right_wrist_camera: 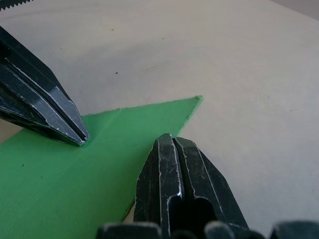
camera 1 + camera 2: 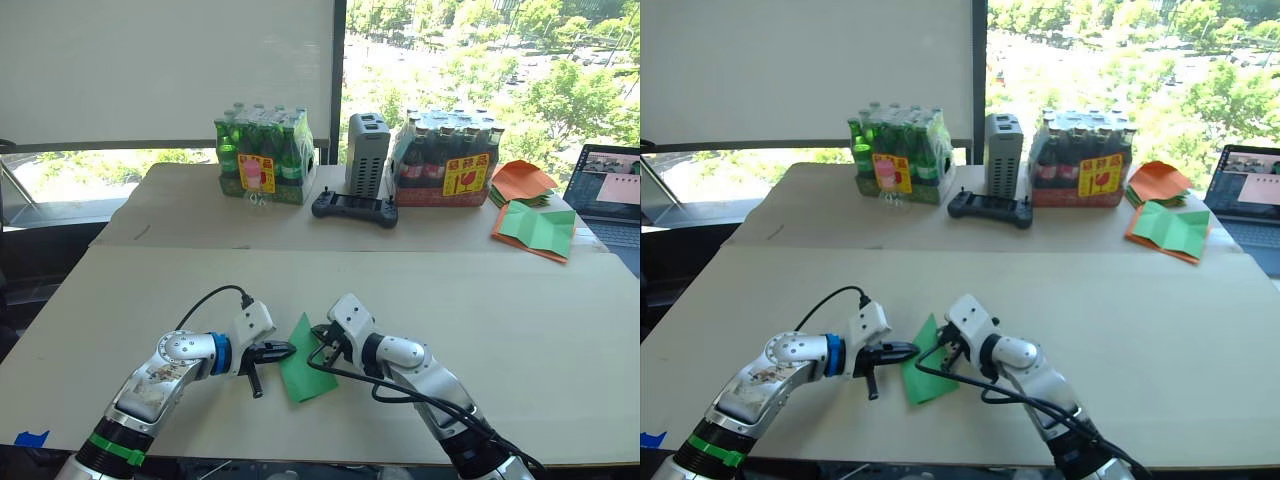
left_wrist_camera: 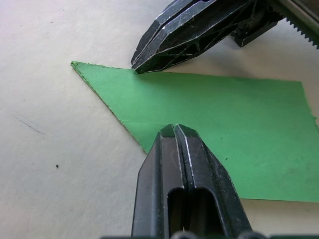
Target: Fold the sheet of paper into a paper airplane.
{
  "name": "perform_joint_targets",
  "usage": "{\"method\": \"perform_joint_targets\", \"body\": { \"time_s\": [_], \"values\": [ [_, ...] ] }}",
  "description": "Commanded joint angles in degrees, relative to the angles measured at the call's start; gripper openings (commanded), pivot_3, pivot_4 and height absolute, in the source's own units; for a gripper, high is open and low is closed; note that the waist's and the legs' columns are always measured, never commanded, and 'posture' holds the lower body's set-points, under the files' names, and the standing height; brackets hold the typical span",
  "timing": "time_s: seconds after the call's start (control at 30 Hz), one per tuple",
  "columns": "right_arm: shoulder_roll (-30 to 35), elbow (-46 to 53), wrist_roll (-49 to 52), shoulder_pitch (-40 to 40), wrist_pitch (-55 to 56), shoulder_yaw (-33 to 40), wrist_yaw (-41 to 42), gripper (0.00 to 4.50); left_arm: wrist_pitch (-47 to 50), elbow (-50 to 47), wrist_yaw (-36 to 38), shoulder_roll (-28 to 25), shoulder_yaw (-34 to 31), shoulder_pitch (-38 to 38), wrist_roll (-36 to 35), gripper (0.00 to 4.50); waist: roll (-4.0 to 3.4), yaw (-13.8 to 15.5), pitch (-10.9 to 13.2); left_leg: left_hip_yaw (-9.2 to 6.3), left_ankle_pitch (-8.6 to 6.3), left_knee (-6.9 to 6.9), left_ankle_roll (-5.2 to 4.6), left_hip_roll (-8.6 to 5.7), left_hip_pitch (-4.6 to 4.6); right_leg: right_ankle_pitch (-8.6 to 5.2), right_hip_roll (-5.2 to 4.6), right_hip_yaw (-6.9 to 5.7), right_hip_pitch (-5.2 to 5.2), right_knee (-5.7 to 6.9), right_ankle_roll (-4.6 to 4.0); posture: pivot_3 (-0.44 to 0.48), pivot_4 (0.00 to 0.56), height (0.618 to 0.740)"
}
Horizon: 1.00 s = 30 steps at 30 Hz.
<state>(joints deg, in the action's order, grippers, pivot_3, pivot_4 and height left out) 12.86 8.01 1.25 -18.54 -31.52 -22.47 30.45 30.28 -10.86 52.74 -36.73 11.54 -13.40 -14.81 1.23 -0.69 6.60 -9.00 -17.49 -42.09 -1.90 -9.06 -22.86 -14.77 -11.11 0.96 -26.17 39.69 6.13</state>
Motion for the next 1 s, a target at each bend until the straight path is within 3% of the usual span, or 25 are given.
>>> {"method": "perform_joint_targets", "body": {
  "time_s": [0.03, 0.3, 0.7, 1.0],
  "values": [
    [-0.9, -0.4, 0.1, 0.3, -0.2, -0.3, -0.3, 0.0, 0.7, 0.8, -0.1, -0.4, 1.2, 0.1, 1.4, 0.04, 0.0, 0.0, 0.0, 0.0, 0.0, 0.0, 0.0, 0.0, 0.0, 0.0, 0.0, 0.0, 0.0, 0.0, 0.0, 0.0, 0.15, 0.675],
    [-2.2, 5.8, 3.7, 0.6, 3.9, 2.6, 0.9, 0.0, 0.7, 0.7, -0.1, -0.5, 1.3, 0.2, 1.4, 0.04, -0.03, 0.0, 0.0, 0.0, 0.01, 0.01, 0.01, 0.0, -0.07, 0.0, 0.0, 0.0, -0.05, 0.0, 0.0, 0.0, 0.15, 0.675],
    [0.7, 1.5, 0.1, 3.9, 2.8, -1.3, 1.3, 0.0, 0.5, 0.5, 0.2, -0.9, 1.1, 0.5, 1.3, 0.04, -0.04, 0.0, 0.0, 0.01, 0.01, 0.05, 0.01, 0.01, -0.03, 0.0, 0.0, 0.01, -0.03, -0.02, 0.0, 0.0, 0.15, 0.675],
    [3.1, 3.6, 0.0, 6.6, 1.7, -2.9, 3.4, 0.0, 0.4, 0.6, 0.3, -1.0, 1.1, 0.5, 1.3, 0.04, -0.03, 0.0, 0.0, 0.0, 0.0, 0.07, 0.01, 0.01, -0.02, 0.0, 0.0, 0.0, 0.0, -0.06, 0.0, 0.0, 0.15, 0.675]
  ]
}}
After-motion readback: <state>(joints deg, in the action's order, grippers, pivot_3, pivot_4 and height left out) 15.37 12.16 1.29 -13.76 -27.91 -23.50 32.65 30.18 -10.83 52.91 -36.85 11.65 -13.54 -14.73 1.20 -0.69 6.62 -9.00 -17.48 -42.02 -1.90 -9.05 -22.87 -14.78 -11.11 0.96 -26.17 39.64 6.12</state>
